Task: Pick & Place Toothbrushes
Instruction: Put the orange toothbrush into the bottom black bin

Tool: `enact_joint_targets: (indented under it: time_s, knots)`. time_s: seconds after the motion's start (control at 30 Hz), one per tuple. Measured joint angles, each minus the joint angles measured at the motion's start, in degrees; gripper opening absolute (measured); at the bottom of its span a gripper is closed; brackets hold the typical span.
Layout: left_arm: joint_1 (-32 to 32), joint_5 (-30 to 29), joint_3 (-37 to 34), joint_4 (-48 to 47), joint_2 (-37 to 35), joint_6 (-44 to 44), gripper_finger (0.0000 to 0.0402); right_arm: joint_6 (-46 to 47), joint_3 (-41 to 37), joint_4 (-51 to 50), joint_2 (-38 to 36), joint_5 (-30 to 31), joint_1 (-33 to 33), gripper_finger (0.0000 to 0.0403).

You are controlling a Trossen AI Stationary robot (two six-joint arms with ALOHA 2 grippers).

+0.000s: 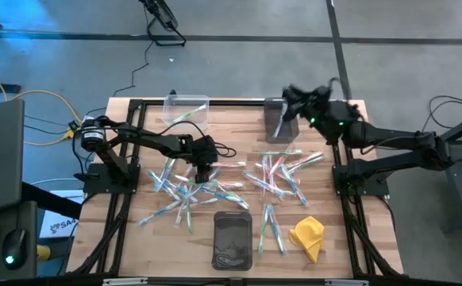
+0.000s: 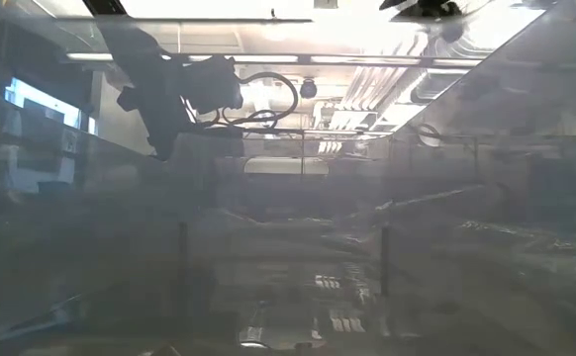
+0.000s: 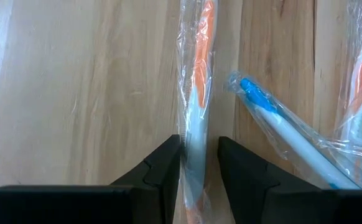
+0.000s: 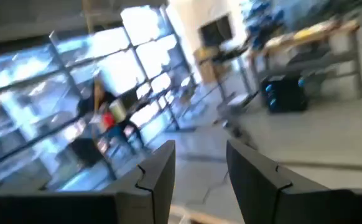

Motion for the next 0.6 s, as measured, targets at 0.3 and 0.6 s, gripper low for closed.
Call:
enact_joint_targets:
  time_s: [0.3, 0.6]
  knots:
    - [0.0, -0.02, 0.0, 0.0, 0.0, 0.0, 0.0109, -4.86, 0.0, 0.13, 0.13, -19.86, 0.09, 0.0136]
    - [-0.01, 0.26, -0.02, -0.01, 0.0, -0.09, 0.0048, -4.73, 0.0, -2.59, 3.15, -25.08, 0.09, 0.0136]
